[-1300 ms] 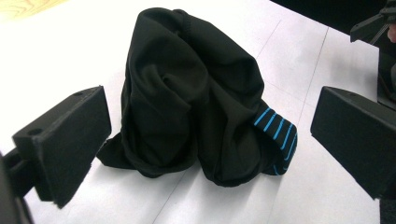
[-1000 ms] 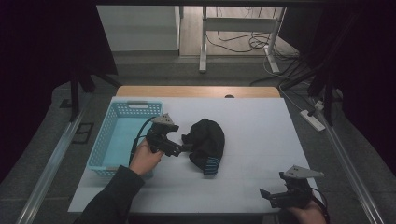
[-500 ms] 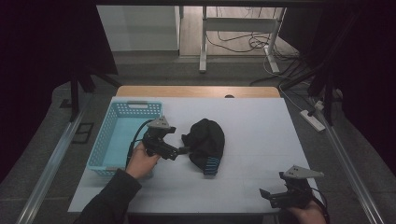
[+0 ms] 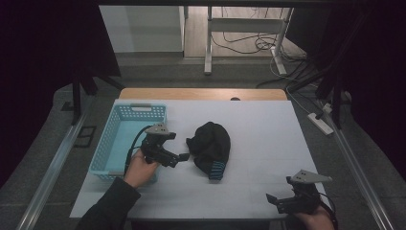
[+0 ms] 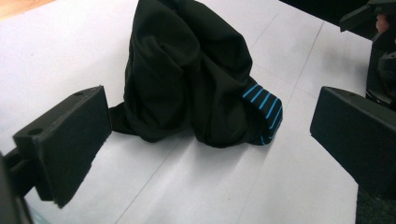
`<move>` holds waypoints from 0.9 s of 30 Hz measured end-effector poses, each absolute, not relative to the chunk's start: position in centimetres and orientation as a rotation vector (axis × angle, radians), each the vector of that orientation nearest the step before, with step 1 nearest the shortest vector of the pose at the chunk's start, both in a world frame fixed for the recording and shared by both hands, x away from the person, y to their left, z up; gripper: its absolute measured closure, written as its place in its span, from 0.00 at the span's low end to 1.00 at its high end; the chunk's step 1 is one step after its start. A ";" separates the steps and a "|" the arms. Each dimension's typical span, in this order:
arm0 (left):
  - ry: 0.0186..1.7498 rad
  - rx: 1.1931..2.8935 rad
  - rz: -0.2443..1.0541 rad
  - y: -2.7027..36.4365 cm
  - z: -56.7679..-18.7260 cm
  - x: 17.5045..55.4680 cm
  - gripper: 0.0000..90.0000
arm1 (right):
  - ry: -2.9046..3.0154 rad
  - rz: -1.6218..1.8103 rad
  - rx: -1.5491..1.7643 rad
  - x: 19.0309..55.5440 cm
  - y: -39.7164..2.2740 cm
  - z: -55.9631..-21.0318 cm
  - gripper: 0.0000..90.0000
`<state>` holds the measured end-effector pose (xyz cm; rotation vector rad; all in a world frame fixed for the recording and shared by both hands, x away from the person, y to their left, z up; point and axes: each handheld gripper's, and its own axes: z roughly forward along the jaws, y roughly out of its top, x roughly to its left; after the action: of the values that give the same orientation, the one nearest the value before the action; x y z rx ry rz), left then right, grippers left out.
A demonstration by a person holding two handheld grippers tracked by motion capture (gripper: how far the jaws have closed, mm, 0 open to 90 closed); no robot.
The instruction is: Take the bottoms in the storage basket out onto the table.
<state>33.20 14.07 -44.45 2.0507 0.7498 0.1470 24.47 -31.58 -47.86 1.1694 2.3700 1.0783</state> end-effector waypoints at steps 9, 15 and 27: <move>0.762 2.045 0.155 14.7 -44.3 32.6 0.00 | 2.370 1.078 1.169 24.5 -31.6 -47.9 0.00; 0.769 2.037 0.164 15.2 -44.2 32.2 0.00 | 2.370 1.078 1.169 24.5 -31.6 -47.9 0.00; 0.798 2.024 0.171 16.3 -44.5 31.4 0.00 | 2.371 1.076 1.167 24.5 -31.6 -47.9 0.00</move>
<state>31.39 16.28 -44.54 2.0245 0.7982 0.1709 24.46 -31.56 -47.87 1.1668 2.3708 1.0765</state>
